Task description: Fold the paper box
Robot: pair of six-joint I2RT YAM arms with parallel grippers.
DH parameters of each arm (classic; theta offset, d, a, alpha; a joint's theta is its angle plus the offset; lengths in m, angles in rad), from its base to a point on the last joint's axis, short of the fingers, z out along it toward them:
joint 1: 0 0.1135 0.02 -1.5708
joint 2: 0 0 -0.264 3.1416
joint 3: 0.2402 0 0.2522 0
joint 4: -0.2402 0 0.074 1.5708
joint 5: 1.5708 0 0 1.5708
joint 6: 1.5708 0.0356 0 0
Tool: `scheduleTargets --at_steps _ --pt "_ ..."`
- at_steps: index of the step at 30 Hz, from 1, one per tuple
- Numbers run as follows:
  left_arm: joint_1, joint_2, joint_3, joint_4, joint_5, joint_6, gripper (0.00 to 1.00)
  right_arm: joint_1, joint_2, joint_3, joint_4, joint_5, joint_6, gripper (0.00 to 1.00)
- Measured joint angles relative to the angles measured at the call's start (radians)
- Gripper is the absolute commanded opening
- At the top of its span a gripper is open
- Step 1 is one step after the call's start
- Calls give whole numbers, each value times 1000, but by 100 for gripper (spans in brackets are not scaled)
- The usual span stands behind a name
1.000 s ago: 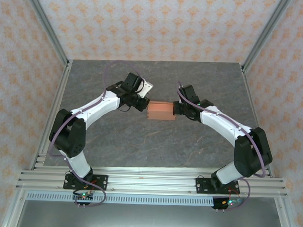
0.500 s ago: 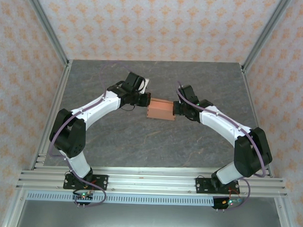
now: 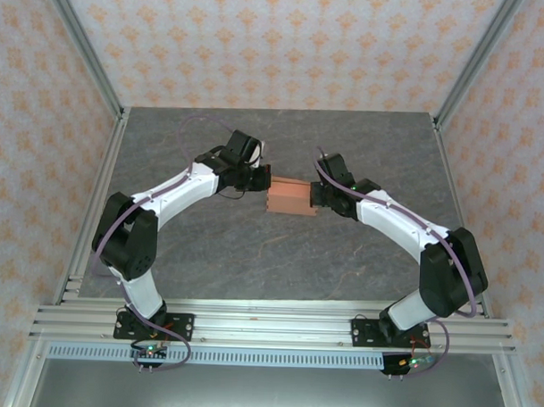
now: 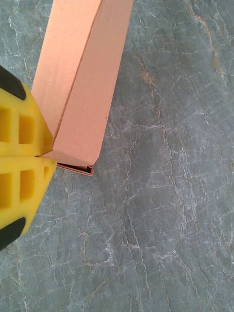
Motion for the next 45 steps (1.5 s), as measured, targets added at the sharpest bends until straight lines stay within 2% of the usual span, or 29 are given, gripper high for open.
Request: scheduleTargets --at_steps 24,45 --pt "20 0 -70 165 60 -190 0 1 0 0 -1 26 -1 0" --pt "43 -3 -93 203 112 -222 0 1 1 0 -1 26 -4 0"
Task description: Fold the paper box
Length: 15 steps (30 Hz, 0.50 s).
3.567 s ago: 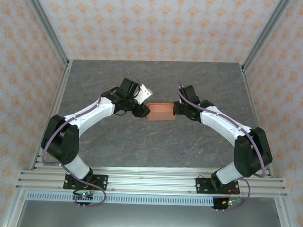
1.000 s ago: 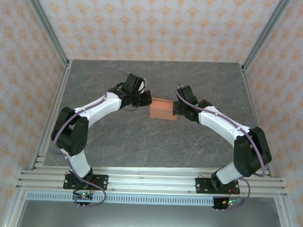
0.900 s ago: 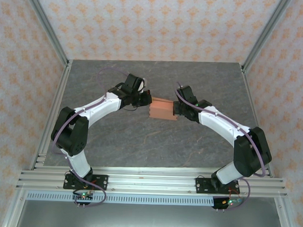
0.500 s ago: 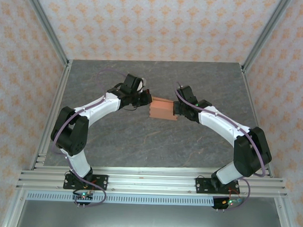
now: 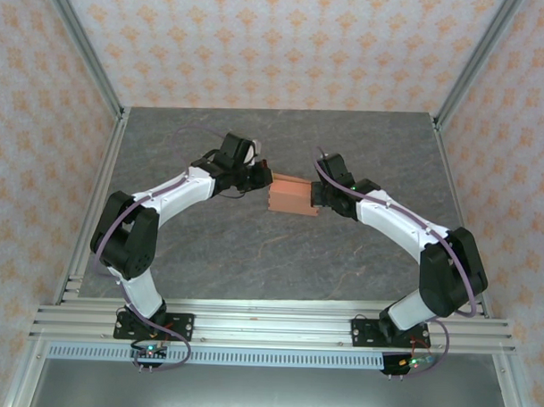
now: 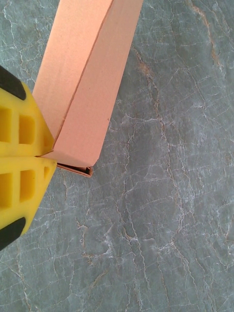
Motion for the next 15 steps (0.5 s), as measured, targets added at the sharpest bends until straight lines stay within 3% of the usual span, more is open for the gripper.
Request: scheduleTargets --at_steps 9,15 --pt "14 0 -13 19 26 -12 0 2 1 0 1 3 0 0" --pt "13 -21 -13 -26 -29 59 0 13 2 0 6 -7 0 0"
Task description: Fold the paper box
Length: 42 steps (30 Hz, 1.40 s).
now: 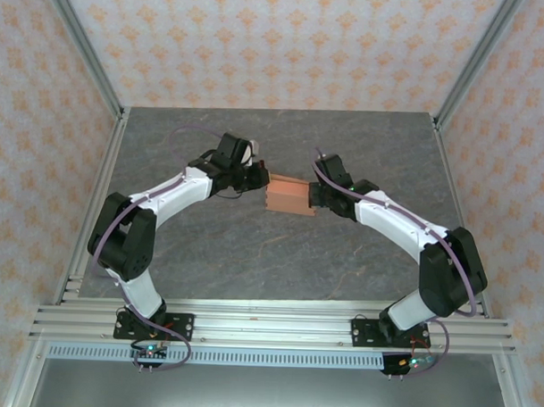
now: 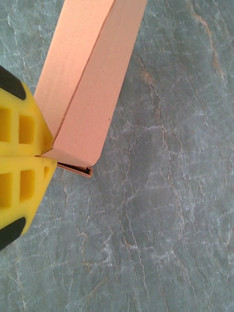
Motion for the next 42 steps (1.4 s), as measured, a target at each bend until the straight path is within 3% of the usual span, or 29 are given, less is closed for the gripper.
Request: scheduleTargets --at_steps 14,24,37,42 --pt "-17 -21 -18 -21 -82 113 0 4 5 4 6 -18 0 0" --pt "-65 -36 -39 -18 -220 159 0 4 13 6 16 -21 0 0" --pt "-146 -89 -203 173 -410 161 0 4 -7 -80 143 -27 16 1" --pt "-175 -100 -231 207 -481 157 0 4 -18 -114 199 -27 20 7"
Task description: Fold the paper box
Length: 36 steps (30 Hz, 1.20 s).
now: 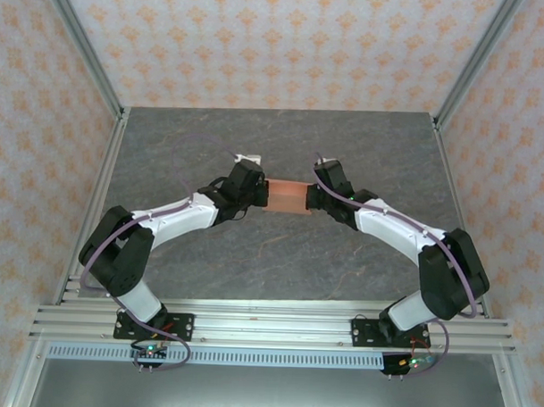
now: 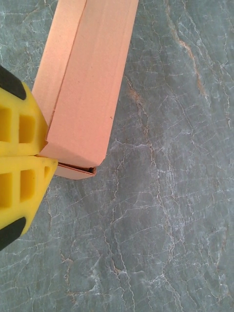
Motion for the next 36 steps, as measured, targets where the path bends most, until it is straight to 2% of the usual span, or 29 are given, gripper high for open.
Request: scheduleTargets --at_steps 17,36 --pt "-27 0 -2 -15 -119 14 0 -1 -55 -2 -87 -87 6 40" --pt "-55 0 55 -143 -170 35 0 -2 -56 56 -118 -232 6 47"
